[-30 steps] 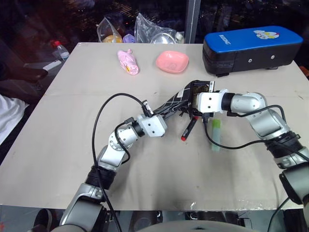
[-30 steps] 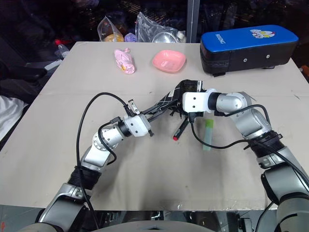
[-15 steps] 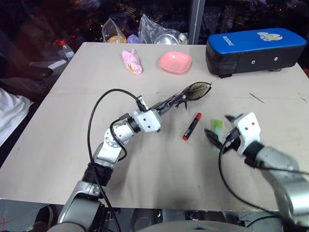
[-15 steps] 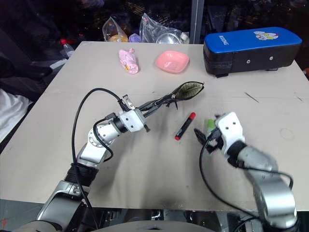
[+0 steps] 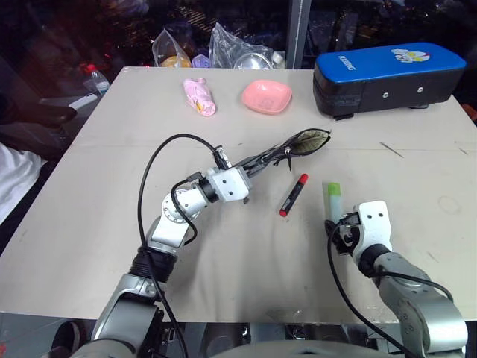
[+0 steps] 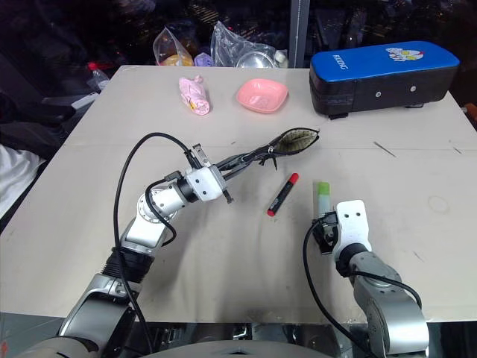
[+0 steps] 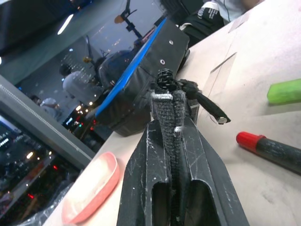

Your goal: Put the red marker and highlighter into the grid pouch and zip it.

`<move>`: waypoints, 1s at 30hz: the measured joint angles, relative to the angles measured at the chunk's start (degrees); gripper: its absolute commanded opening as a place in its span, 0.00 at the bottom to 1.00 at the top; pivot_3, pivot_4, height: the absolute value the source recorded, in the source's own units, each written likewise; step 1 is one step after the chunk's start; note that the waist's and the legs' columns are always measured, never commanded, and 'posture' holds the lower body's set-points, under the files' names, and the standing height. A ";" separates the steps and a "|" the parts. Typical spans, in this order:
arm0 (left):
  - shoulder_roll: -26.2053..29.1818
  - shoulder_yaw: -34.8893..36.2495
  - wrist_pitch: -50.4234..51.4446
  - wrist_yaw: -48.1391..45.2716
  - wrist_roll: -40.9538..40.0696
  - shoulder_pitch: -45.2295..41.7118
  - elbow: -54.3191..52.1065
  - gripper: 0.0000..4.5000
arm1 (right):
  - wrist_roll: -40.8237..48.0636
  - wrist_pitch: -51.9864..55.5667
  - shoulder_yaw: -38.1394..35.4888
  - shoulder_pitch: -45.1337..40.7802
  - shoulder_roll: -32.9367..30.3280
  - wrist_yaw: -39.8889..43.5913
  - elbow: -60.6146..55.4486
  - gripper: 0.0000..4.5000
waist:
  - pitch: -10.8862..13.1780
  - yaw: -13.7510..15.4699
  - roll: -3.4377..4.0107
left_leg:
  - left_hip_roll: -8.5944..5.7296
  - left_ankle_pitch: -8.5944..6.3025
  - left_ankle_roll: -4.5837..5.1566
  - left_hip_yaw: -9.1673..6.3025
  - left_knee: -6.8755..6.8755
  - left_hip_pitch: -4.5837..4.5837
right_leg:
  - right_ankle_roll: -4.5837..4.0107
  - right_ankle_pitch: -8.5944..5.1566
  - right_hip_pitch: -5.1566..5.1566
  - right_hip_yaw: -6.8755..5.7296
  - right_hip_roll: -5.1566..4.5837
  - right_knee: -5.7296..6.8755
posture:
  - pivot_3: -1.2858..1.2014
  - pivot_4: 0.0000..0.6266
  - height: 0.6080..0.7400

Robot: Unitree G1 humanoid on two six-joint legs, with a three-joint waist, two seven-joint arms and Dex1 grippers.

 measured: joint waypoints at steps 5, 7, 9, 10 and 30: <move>-1.27 0.06 -0.50 0.51 0.01 -1.45 3.02 0.00 | -0.12 0.40 0.01 -2.18 -5.83 1.38 0.30 0.16 | 0.00 0.10 -0.02 | -0.07 -0.01 0.01 -0.01 0.02 -0.03 | 0.00 0.00 0.00 0.00 -0.05 0.00 | 0.52 0.24 1.00; -1.68 0.09 -0.13 0.07 -0.91 -2.07 3.58 0.00 | 0.21 0.34 -1.53 -3.39 -8.58 2.74 0.76 0.16 | 0.01 0.05 -0.03 | -0.08 -0.01 0.01 0.00 0.01 -0.03 | 0.01 0.00 0.00 0.00 -0.04 -0.01 | 0.52 0.24 1.00; -2.19 0.08 1.00 -1.26 -2.84 -2.47 3.54 0.00 | -0.08 -3.58 -2.56 -5.25 -15.74 6.16 2.12 0.16 | 0.02 -0.02 -0.03 | -0.09 -0.01 0.02 0.01 0.01 -0.03 | 0.01 0.00 0.00 0.00 -0.04 -0.01 | 0.52 0.24 1.00; -2.23 0.10 1.84 -1.92 -3.94 -2.49 3.49 0.00 | -1.08 -7.20 -2.47 -5.80 -20.63 7.92 2.70 0.16 | 0.04 -0.07 0.00 | -0.12 -0.01 0.02 0.03 0.01 -0.02 | 0.01 -0.01 -0.01 0.01 -0.04 -0.01 | 0.52 0.24 1.00; -3.50 -1.41 2.24 -11.43 -9.18 -2.93 1.57 0.00 | -16.52 -57.23 6.21 -27.95 -46.77 31.89 30.46 0.16 | 0.10 0.10 -0.04 | -0.08 0.03 -0.03 0.13 0.02 0.02 | 0.02 -0.01 -0.01 0.09 0.00 -0.06 | 0.52 0.24 1.00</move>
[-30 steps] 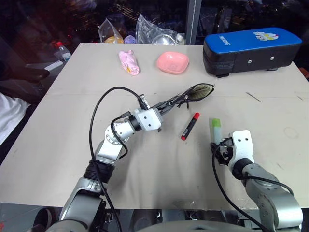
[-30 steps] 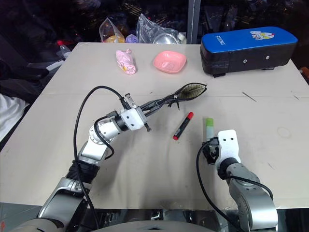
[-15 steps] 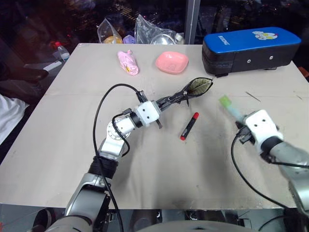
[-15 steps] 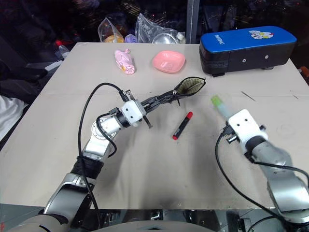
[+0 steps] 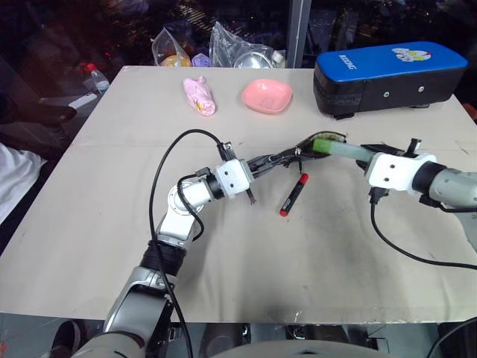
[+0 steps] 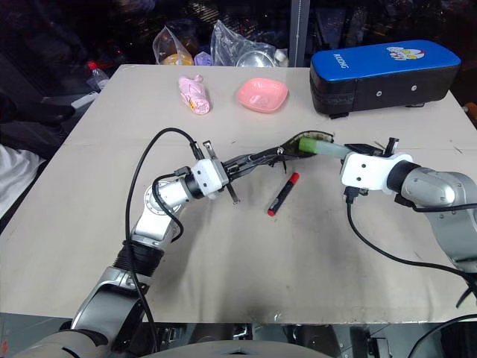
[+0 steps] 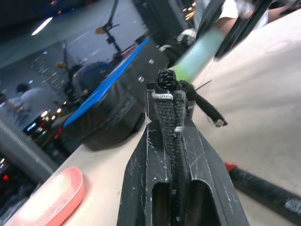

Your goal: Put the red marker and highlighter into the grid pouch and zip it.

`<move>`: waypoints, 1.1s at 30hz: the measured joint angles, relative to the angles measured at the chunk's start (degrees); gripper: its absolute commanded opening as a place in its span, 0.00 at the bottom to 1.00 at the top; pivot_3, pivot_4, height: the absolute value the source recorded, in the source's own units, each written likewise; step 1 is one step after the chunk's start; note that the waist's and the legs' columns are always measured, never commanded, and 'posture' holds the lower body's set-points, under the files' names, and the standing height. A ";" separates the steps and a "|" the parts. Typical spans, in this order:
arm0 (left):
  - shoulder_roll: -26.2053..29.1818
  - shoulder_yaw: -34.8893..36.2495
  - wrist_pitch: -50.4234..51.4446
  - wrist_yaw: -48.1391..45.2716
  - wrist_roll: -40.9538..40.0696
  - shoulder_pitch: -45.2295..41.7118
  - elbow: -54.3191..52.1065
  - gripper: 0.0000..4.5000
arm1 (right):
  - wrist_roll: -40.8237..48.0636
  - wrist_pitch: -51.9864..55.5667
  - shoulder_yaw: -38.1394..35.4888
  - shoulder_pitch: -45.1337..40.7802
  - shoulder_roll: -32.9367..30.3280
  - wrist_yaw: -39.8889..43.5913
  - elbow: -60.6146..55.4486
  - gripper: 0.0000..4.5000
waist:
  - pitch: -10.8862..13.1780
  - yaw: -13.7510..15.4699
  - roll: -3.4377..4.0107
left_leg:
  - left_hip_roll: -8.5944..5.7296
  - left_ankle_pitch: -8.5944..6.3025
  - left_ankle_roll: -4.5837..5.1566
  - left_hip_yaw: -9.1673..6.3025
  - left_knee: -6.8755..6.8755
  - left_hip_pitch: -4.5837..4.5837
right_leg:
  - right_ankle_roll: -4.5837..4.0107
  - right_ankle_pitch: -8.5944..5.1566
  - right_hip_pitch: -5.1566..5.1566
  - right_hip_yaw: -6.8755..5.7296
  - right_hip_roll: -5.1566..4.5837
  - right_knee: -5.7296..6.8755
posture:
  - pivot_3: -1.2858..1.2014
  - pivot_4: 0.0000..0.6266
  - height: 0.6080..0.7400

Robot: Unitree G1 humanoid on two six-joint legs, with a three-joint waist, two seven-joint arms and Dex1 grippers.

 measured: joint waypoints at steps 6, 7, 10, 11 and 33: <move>-0.11 -0.67 -2.29 -2.44 0.08 -0.43 0.14 0.00 | -3.90 -10.84 3.23 -3.13 -0.02 3.15 4.37 0.16 | 0.02 -0.03 0.03 | 0.04 0.00 -0.01 0.05 0.01 0.02 | 0.00 0.00 0.00 0.00 0.01 0.00 | 0.52 0.24 1.00; -0.09 -0.99 -3.14 -3.25 0.19 -0.53 0.32 0.00 | -5.00 -15.00 3.89 -4.41 -0.11 4.00 5.93 0.16 | 0.02 -0.03 0.03 | 0.04 0.00 -0.01 0.06 0.02 0.03 | 0.00 0.00 0.00 0.01 0.01 0.01 | 0.52 0.24 1.00; -0.02 -1.20 -4.36 -4.16 0.19 -0.77 1.66 0.00 | -6.14 -21.30 5.21 -7.39 -0.10 4.89 8.71 0.16 | 0.02 -0.07 0.04 | 0.05 0.01 -0.01 0.08 0.02 0.06 | 0.00 0.00 0.00 0.02 0.01 0.03 | 0.52 0.24 1.00; 0.09 -1.18 -4.68 -4.41 0.16 -0.80 1.97 0.00 | -6.53 -22.72 5.62 -8.25 0.15 5.04 9.67 0.16 | 0.02 -0.11 0.04 | 0.06 0.01 -0.01 0.08 0.03 0.07 | 0.00 0.00 0.00 0.02 0.02 0.04 | 0.52 0.24 1.00; -1.25 2.19 -9.09 0.26 1.03 -5.37 10.90 0.00 | 2.99 -24.31 -1.04 -11.72 8.46 5.81 16.84 0.99 | 0.05 0.00 0.09 | 0.12 0.02 -0.04 0.30 0.06 0.09 | 0.00 0.00 -0.04 0.09 0.02 0.20 | 0.52 0.24 1.00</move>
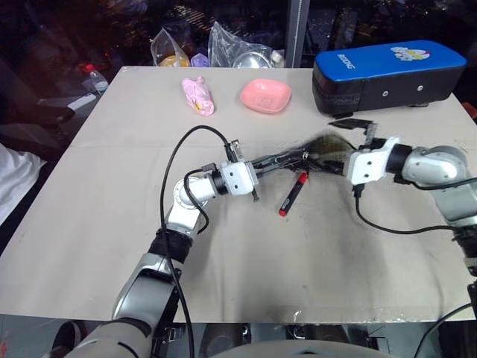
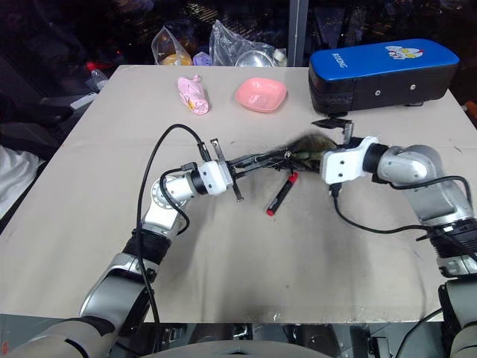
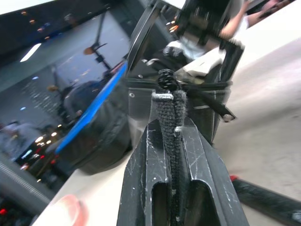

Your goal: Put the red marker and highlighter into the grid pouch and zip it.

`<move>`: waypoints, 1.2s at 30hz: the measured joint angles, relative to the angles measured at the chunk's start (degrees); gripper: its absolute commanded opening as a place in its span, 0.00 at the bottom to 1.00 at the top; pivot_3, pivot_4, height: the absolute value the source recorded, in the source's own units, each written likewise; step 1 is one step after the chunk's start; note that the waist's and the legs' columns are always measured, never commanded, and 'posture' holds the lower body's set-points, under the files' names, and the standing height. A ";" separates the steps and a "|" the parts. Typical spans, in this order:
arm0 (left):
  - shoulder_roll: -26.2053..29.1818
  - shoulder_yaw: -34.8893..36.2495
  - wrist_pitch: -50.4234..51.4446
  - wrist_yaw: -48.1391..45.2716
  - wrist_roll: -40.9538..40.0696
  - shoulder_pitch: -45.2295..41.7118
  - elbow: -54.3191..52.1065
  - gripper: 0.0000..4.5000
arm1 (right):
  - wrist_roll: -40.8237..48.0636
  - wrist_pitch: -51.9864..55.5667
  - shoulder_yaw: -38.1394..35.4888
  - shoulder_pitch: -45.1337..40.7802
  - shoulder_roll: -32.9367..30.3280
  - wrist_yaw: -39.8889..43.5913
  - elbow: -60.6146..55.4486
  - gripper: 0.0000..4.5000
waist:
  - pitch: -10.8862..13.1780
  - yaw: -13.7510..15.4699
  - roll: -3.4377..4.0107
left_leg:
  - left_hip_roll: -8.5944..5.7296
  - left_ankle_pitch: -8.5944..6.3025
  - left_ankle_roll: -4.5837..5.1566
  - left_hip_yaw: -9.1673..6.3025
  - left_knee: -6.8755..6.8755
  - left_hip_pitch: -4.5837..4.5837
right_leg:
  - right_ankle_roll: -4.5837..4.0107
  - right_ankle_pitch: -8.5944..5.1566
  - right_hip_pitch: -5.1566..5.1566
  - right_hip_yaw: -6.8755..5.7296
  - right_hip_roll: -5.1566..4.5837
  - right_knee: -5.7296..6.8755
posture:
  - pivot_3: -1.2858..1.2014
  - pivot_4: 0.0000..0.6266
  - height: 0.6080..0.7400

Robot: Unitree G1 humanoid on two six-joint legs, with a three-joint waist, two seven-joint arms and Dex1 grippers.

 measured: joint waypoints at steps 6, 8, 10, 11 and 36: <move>1.23 2.49 3.47 3.08 -0.44 -0.08 -0.14 0.00 | 14.47 22.22 -5.38 10.70 5.59 -1.76 -18.09 0.99 | 0.00 -0.18 0.00 | 0.00 0.00 -0.01 -0.20 0.03 0.00 | 0.00 0.00 0.00 0.04 0.02 0.08 | 0.52 0.24 1.00; 1.84 3.22 4.46 3.83 -0.53 0.04 -0.33 0.00 | 19.34 33.36 -5.64 14.23 9.83 -5.60 -24.84 0.99 | -0.01 -0.11 -0.02 | 0.03 0.01 -0.02 -0.29 0.05 -0.04 | -0.01 0.00 0.01 0.11 0.02 0.10 | 0.52 0.24 1.00; 2.76 4.32 5.09 4.40 -0.60 0.30 -0.39 0.00 | 22.01 42.36 -4.43 16.80 13.20 -8.78 -29.01 0.99 | -0.01 -0.12 -0.01 | 0.03 0.01 -0.02 -0.28 0.05 -0.05 | -0.01 0.00 -0.01 0.11 0.01 0.10 | 0.52 0.24 1.00; 3.62 4.97 5.64 4.92 -0.65 0.49 -0.53 0.00 | 23.11 48.90 -3.23 18.01 16.05 -12.08 -31.30 0.99 | -0.01 -0.17 -0.01 | 0.03 0.01 -0.02 -0.28 0.06 -0.06 | -0.01 0.00 -0.01 0.10 0.01 0.11 | 0.52 0.24 1.00; 6.39 6.67 9.47 7.64 0.51 4.02 -6.98 0.00 | 16.62 84.32 4.22 7.43 45.95 -40.57 -18.38 0.50 | -0.05 -0.28 -0.08 | -0.01 0.00 -0.01 -0.34 0.02 -0.12 | -0.02 0.00 -0.03 -0.17 -0.02 0.10 | 0.52 0.24 1.00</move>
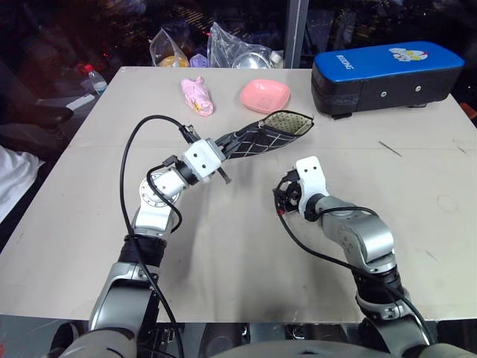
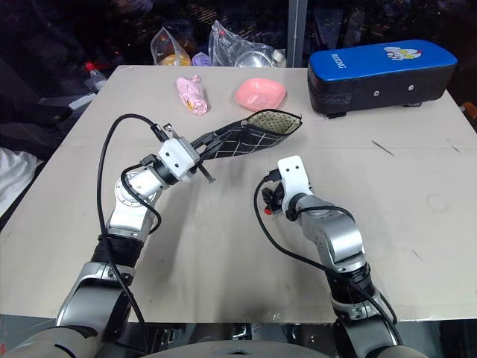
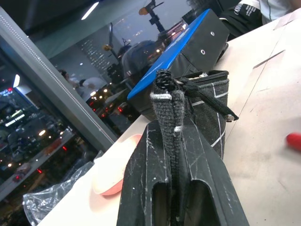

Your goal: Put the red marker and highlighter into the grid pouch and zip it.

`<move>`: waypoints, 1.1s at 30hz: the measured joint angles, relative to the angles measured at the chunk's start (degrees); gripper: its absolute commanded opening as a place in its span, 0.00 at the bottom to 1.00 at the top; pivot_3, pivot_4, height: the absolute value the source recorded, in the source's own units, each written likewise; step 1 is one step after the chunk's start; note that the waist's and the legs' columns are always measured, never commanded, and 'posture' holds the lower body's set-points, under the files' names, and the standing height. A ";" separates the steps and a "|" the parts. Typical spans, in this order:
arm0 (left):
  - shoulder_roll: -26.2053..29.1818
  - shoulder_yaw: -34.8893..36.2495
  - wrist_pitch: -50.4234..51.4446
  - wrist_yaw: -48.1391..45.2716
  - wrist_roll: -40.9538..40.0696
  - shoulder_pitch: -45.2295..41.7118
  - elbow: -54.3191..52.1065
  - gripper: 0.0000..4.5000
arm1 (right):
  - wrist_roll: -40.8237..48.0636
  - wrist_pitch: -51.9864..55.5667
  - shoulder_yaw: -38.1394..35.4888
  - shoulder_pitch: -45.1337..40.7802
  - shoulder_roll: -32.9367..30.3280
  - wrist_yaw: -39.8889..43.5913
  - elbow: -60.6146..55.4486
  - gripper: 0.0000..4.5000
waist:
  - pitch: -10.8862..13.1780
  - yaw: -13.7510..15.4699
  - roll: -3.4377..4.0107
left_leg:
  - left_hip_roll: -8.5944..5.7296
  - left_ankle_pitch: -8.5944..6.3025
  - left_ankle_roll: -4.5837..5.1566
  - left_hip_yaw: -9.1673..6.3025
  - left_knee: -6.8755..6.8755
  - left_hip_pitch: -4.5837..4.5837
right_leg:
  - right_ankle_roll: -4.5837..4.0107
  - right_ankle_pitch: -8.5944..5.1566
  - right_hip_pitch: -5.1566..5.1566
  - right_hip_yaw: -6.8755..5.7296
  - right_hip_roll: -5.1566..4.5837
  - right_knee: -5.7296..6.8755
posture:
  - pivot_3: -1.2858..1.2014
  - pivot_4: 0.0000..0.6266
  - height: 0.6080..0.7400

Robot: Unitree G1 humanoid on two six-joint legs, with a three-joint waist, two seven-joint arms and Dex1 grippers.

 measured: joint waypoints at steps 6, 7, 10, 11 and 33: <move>-0.26 -0.09 0.06 0.26 0.28 0.45 -0.52 0.00 | 0.19 1.19 0.61 -1.01 -2.63 2.66 0.50 0.06 | -0.02 0.00 -0.03 | 0.01 0.00 0.00 -0.03 -0.01 0.00 | 0.00 0.00 0.00 -0.02 -0.01 0.00 | 0.52 0.24 1.00; -0.29 -0.14 0.06 0.27 0.41 0.53 -0.56 0.00 | 0.19 1.22 1.06 -1.02 -3.56 3.27 0.12 0.06 | -0.03 0.01 -0.03 | 0.01 0.00 0.00 -0.03 -0.02 0.00 | 0.00 0.00 0.00 -0.01 -0.01 -0.02 | 0.52 0.24 1.00; -0.35 -0.16 0.06 0.34 0.70 1.00 -0.94 0.00 | 0.18 1.49 2.37 -0.70 -6.86 5.02 -1.47 0.06 | -0.02 0.08 -0.04 | 0.02 0.00 0.01 -0.04 -0.05 -0.03 | 0.00 0.00 0.00 -0.02 -0.03 -0.06 | 0.52 0.24 1.00; -0.36 -0.16 0.06 0.34 0.84 1.22 -1.20 0.00 | 0.23 1.50 3.07 -0.41 -8.99 6.09 -2.47 0.06 | -0.02 0.19 -0.03 | 0.01 -0.01 0.01 -0.06 -0.05 -0.05 | 0.00 0.00 0.00 -0.04 -0.06 -0.08 | 0.52 0.24 1.00; -4.51 -6.95 0.54 -6.59 -1.23 0.65 -4.81 0.00 | -4.56 -39.72 -1.60 -8.95 -58.03 46.98 -4.36 0.06 | 0.22 0.11 0.04 | 0.01 -0.02 0.04 0.09 -0.07 0.02 | 0.01 -0.01 -0.02 0.23 0.01 -0.16 | 0.52 0.24 1.00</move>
